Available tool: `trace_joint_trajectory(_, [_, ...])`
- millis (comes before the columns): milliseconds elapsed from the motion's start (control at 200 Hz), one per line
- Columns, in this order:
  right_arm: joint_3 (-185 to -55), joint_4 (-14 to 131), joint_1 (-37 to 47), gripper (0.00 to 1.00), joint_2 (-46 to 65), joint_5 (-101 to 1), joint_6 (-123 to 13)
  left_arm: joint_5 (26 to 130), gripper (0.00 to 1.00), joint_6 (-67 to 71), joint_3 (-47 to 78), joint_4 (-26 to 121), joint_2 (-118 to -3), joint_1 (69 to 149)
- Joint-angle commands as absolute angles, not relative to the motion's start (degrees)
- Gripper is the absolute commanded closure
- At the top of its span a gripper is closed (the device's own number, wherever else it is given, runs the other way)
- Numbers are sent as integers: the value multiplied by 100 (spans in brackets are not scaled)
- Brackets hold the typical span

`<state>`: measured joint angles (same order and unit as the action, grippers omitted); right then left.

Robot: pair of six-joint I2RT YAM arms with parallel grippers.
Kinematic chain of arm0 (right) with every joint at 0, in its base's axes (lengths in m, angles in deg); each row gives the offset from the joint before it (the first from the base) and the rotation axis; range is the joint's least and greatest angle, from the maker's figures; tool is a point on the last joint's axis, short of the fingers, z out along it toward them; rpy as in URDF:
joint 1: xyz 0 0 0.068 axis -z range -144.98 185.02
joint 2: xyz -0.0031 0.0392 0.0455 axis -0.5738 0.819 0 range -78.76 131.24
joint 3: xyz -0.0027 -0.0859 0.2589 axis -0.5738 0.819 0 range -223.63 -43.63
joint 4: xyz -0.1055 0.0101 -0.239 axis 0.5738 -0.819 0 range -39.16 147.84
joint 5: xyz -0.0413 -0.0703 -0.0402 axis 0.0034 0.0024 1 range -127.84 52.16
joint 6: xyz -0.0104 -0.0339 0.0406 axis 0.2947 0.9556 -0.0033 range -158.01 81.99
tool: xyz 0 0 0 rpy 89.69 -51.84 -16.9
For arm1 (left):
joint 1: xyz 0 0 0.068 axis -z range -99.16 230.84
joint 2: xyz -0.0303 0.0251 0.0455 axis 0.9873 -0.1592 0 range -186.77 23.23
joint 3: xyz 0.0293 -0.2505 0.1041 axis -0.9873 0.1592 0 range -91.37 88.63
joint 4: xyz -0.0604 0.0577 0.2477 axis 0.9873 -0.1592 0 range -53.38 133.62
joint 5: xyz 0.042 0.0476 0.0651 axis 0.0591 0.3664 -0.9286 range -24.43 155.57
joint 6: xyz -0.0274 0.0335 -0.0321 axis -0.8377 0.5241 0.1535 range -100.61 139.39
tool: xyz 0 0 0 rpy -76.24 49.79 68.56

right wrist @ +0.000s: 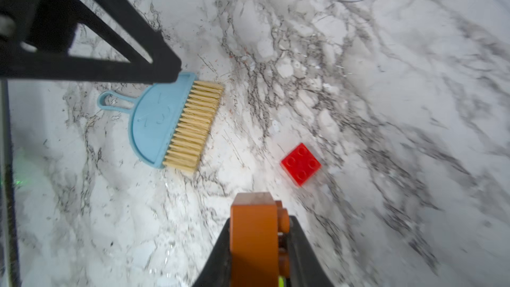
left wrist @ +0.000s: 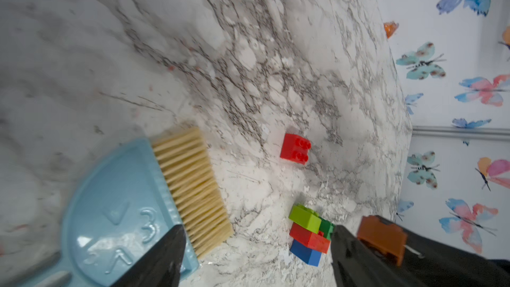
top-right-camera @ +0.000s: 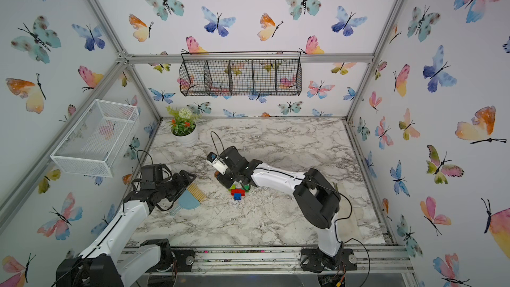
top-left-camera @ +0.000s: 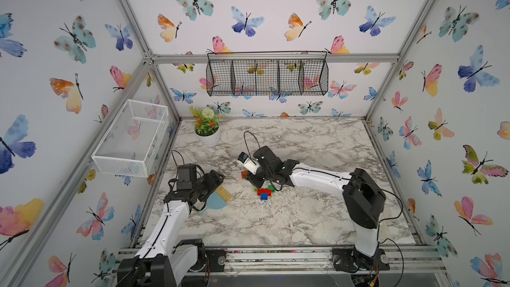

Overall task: Assemble the letter v with lego
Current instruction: Pick up the lego brick from the center of the board, then place the lego brick at the center of the board.

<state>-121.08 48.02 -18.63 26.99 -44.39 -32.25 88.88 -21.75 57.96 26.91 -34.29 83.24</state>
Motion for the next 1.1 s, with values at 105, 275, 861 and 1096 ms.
trace_joint_trajectory(105, [-10807,4392,-1113,90,1932,-4135,-1679,8406,29,-2719,5819,3299,-3841,10082])
trace_joint_trajectory(275, [-9928,5122,-841,92,1510,-4488,-866,8206,31,-3280,5828,4039,-4466,11028])
trace_joint_trajectory(861, [-10752,4447,-611,83,2780,-5064,-270,7781,73,-3660,5895,4428,-5619,11583])
trace_joint_trajectory(1096, [-10745,4273,-603,77,2872,-5170,-63,7769,75,-3656,5755,4494,-5941,11602])
